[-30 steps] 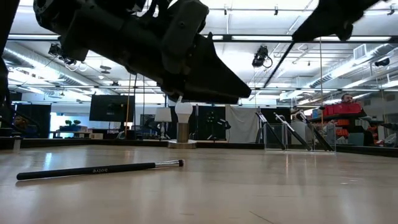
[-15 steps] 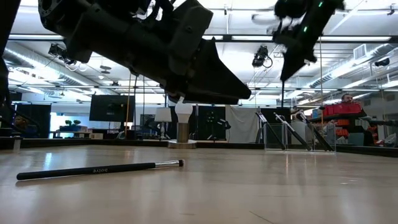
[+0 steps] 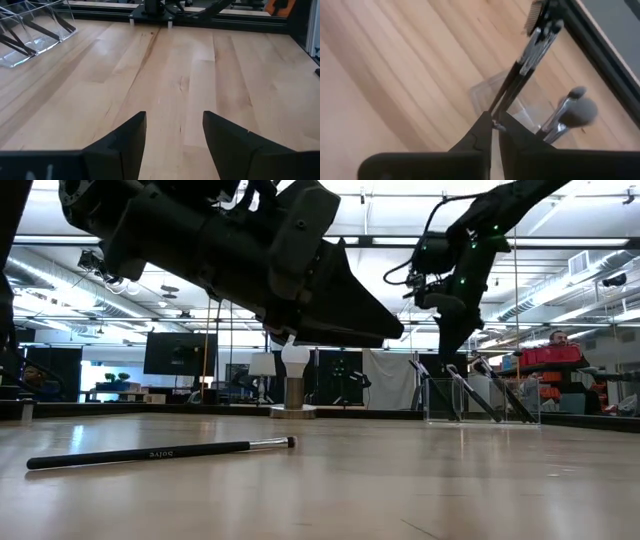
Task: Put items in baskets/containers
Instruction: Put the silver eyeshadow brush into the transparent organizer
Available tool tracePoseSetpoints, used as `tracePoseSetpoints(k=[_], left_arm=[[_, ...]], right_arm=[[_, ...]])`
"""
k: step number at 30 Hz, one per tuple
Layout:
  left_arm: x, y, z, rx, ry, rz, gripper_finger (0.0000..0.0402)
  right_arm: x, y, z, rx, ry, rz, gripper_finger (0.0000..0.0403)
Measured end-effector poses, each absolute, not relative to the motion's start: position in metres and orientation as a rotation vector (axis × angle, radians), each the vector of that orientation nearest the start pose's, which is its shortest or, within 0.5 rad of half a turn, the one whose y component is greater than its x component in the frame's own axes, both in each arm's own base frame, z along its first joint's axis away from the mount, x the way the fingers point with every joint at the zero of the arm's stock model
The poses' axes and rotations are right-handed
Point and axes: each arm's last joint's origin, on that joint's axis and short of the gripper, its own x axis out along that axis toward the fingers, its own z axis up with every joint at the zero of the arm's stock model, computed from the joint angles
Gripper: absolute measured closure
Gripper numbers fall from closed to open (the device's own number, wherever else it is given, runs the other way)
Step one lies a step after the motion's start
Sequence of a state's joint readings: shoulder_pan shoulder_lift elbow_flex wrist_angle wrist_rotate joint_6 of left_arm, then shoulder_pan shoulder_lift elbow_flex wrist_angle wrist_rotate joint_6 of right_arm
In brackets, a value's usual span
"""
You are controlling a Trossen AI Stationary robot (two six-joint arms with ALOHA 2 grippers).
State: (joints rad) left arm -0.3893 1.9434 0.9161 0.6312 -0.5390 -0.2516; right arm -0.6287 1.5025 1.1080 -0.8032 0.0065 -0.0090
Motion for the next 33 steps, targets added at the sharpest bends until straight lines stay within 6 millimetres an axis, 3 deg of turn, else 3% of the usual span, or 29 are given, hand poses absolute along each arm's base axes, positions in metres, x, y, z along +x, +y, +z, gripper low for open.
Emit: tracePoseSetpoints(k=[6, 12, 19, 22, 26, 29, 33], left_arm=[[0.357, -0.130, 0.135, -0.071, 0.333, 0.191, 0.0200], [0.357, -0.130, 0.135, -0.077, 0.332, 0.192, 0.0200], [0.357, -0.131, 0.135, -0.096, 0.331, 0.194, 0.0200], [0.354, -0.134, 0.133, -0.083, 0.352, 0.186, 0.0200], [0.342, -0.148, 0.136, -0.047, 0.432, 0.154, 0.0200], [0.323, -0.167, 0.144, -0.056, 0.499, 0.117, 0.0200], [0.289, -0.199, 0.150, -0.049, 0.555, 0.125, 0.0200]], right_arm=[[0.237, -0.179, 0.232, 0.365, 1.131, -0.571, 0.0363], [0.240, -0.187, 0.234, 0.347, 1.052, -0.611, 0.0309], [0.240, -0.185, 0.254, 0.222, 0.954, -0.745, 0.0251], [0.244, -0.162, 0.272, 0.172, 0.883, -0.694, 0.0250], [0.245, -0.110, 0.288, 0.089, 0.800, -0.544, 0.0263], [0.242, -0.061, 0.285, 0.068, 0.708, -0.393, 0.0279], [0.234, 0.004, 0.262, 0.053, 0.563, -0.158, 0.0300]])
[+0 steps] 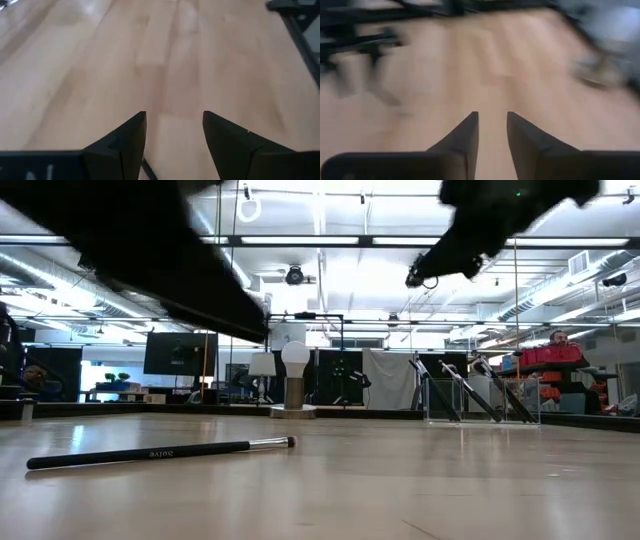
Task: Put items in baskets/containers
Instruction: Put the silver eyeshadow brush into the transparent organizer
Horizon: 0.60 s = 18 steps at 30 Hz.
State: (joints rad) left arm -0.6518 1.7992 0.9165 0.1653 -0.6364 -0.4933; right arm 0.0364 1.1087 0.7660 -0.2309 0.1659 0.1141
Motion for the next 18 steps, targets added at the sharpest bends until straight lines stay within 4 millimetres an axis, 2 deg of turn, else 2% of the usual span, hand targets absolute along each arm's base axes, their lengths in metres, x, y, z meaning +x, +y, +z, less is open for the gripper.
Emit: tracePoseSetpoints(k=[4, 7, 12, 14, 18], left_arm=[[0.256, -0.226, 0.142, -0.024, 0.565, 0.182, 0.0200], [0.242, -0.237, 0.127, -0.021, 0.542, 0.252, 0.0200], [0.240, -0.239, 0.098, -0.071, 0.552, 0.323, 0.0200], [0.241, -0.237, 0.086, -0.089, 0.574, 0.344, 0.0200], [0.244, -0.235, 0.074, -0.081, 0.561, 0.386, 0.0201]], right_arm=[[0.223, 0.056, 0.227, 0.049, 0.387, 0.073, 0.0317], [0.211, 0.080, 0.200, 0.052, 0.271, 0.171, 0.0327], [0.197, 0.100, 0.174, 0.120, 0.167, 0.156, 0.0342], [0.196, 0.105, 0.167, 0.136, 0.174, 0.131, 0.0346], [0.199, 0.110, 0.157, 0.154, 0.186, 0.104, 0.0350]])
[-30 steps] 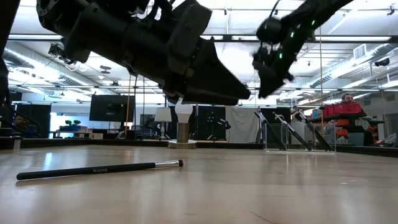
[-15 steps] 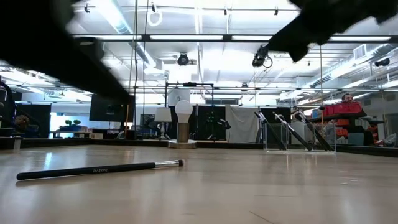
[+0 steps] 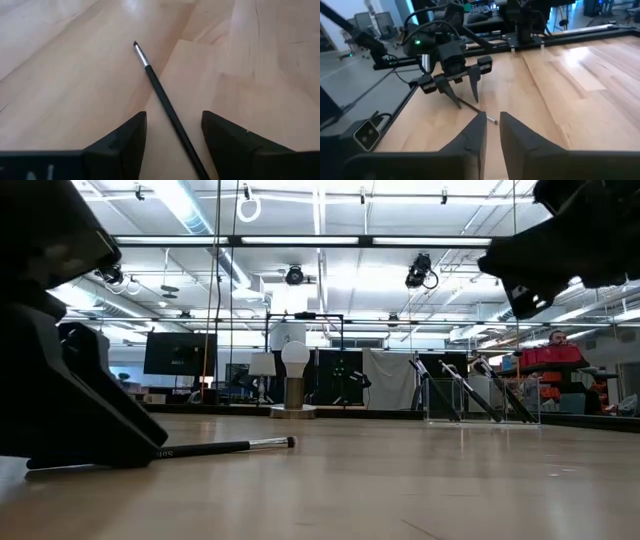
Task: Put items in baskets/containers
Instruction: Put the silver eyeshadow brush into the transparent organizer
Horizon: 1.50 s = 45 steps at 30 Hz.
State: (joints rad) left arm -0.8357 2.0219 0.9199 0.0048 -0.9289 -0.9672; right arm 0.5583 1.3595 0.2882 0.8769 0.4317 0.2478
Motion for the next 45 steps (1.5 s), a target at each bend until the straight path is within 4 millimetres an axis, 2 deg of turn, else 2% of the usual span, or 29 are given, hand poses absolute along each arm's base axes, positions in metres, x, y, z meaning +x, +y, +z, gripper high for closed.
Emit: tracePoseSetpoints(k=[4, 10, 17, 26, 31, 35, 40, 42, 45], left_arm=[[0.246, -0.230, 0.067, -0.075, 0.578, 0.404, 0.0220], [0.243, -0.211, 0.057, -0.139, 0.586, 0.450, 0.0276], [0.252, -0.198, 0.056, -0.097, 0.585, 0.457, 0.0329], [0.272, -0.177, 0.057, -0.059, 0.631, 0.463, 0.0347], [0.277, -0.173, 0.057, -0.026, 0.649, 0.440, 0.0384], [0.278, -0.173, 0.058, -0.013, 0.639, 0.432, 0.0385], [0.282, -0.170, 0.074, 0.067, 0.602, 0.392, 0.0387], [0.286, -0.163, 0.087, 0.118, 0.567, 0.402, 0.0387], [0.303, -0.156, 0.116, 0.074, 0.426, 0.406, 0.0384]], right_arm=[[0.203, 0.112, 0.151, 0.167, 0.180, 0.098, 0.0350], [0.206, 0.114, 0.147, 0.166, 0.152, 0.100, 0.0350], [0.206, 0.114, 0.147, 0.155, 0.146, 0.102, 0.0350], [0.206, 0.114, 0.147, 0.155, 0.145, 0.102, 0.0350], [0.206, 0.114, 0.147, 0.154, 0.146, 0.102, 0.0350], [0.206, 0.114, 0.145, 0.158, 0.160, 0.099, 0.0350], [0.205, 0.113, 0.138, 0.188, 0.234, 0.083, 0.0350], [0.204, 0.112, 0.132, 0.202, 0.282, 0.071, 0.0350], [0.204, 0.112, 0.121, 0.213, 0.351, 0.052, 0.0346]])
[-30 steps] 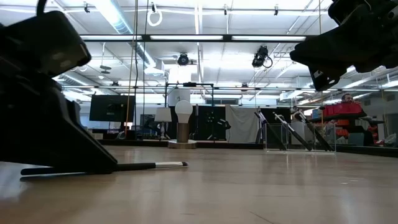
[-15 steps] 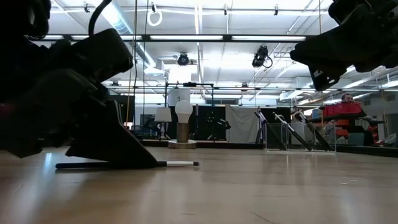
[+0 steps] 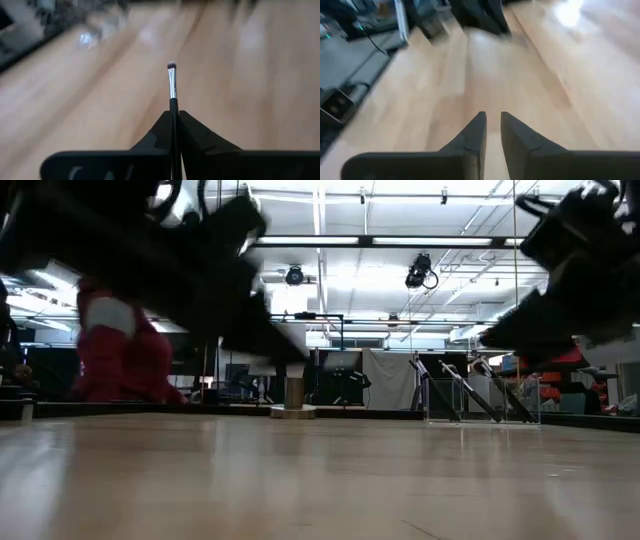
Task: Put items in baskets/containers
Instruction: Put the silver eyeshadow brush into the transparent organizer
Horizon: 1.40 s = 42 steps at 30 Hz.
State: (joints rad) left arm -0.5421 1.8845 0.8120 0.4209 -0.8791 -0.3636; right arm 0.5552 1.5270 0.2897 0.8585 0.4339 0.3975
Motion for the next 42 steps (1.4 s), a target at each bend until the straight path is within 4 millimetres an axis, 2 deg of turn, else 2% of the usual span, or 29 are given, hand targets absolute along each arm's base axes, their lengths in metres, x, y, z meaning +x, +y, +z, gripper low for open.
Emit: tracePoseSetpoints(k=[6, 11, 14, 17, 20, 25, 31, 35, 39, 42], left_arm=[[0.329, -0.144, 0.146, -0.003, 0.209, 0.225, 0.0386], [0.337, -0.137, 0.160, -0.048, 0.077, 0.151, 0.0385], [0.339, -0.137, 0.166, -0.047, 0.032, 0.146, 0.0383], [0.342, -0.138, 0.171, -0.046, 0.017, 0.147, 0.0385], [0.343, -0.139, 0.174, -0.044, 0.007, 0.148, 0.0384], [0.344, -0.142, 0.177, -0.039, -0.002, 0.137, 0.0384], [0.343, -0.145, 0.177, -0.025, 0.006, 0.122, 0.0383], [0.343, -0.145, 0.177, -0.024, 0.009, 0.121, 0.0383], [0.343, -0.145, 0.176, -0.026, 0.012, 0.122, 0.0381], [0.343, -0.145, 0.177, -0.026, 0.011, 0.122, 0.0381]], right_arm=[[0.208, 0.114, 0.095, 0.259, 0.391, -0.003, 0.0297], [0.220, 0.120, 0.086, 0.219, 0.247, -0.015, 0.0238], [0.231, 0.127, 0.093, 0.180, 0.099, -0.013, 0.0216], [0.243, 0.134, 0.094, 0.094, 0.062, -0.009, 0.0206], [0.259, 0.143, 0.112, 0.121, -0.018, -0.034, 0.0206], [0.272, 0.153, 0.126, 0.074, -0.081, -0.058, 0.0217], [0.261, 0.153, 0.140, 0.034, -0.102, -0.090, 0.0232], [0.242, 0.148, 0.150, 0.042, -0.110, -0.070, 0.0238], [0.226, 0.137, 0.154, 0.099, -0.109, -0.051, 0.0234], [0.224, 0.134, 0.152, 0.138, -0.100, -0.014, 0.0220]])
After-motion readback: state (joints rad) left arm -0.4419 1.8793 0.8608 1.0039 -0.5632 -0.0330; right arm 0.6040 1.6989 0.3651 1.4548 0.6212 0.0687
